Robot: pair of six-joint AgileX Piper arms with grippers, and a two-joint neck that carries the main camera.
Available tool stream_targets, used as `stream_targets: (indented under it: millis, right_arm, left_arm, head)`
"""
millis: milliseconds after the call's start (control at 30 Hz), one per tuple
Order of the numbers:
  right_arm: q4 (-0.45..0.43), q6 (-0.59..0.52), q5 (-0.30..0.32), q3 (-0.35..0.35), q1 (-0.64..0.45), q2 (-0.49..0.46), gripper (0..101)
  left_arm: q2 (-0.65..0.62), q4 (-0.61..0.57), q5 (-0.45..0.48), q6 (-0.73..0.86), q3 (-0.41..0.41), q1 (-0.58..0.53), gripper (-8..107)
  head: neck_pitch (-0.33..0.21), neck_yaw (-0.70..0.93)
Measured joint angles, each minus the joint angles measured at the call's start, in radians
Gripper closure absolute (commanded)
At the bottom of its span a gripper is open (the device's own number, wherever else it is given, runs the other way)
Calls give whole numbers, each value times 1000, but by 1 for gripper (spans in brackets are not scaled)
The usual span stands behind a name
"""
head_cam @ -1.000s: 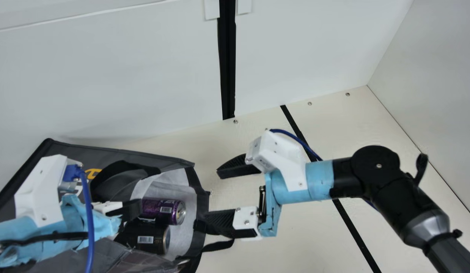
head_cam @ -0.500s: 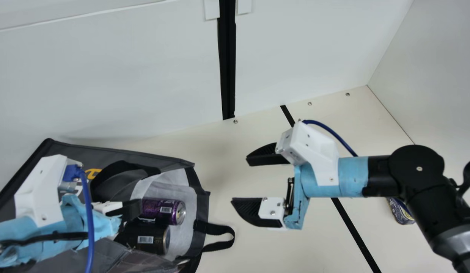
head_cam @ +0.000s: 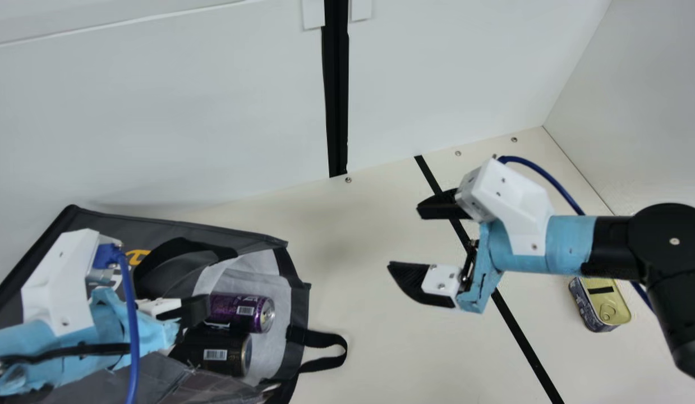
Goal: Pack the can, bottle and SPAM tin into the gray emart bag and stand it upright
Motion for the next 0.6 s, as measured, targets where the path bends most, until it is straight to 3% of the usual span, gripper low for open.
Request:
stream_targets:
  millis: [233,600]
  right_arm:
    - [-81,70,-11,-67,-93,-24,6]
    - [-294,295,-153,-93,-87,-88,6]
  left_arm:
    - [0,0,0,0,0,0,107]
    - [0,0,0,0,0,0,107]
  head:
    - [0,0]
    - [0,-2]
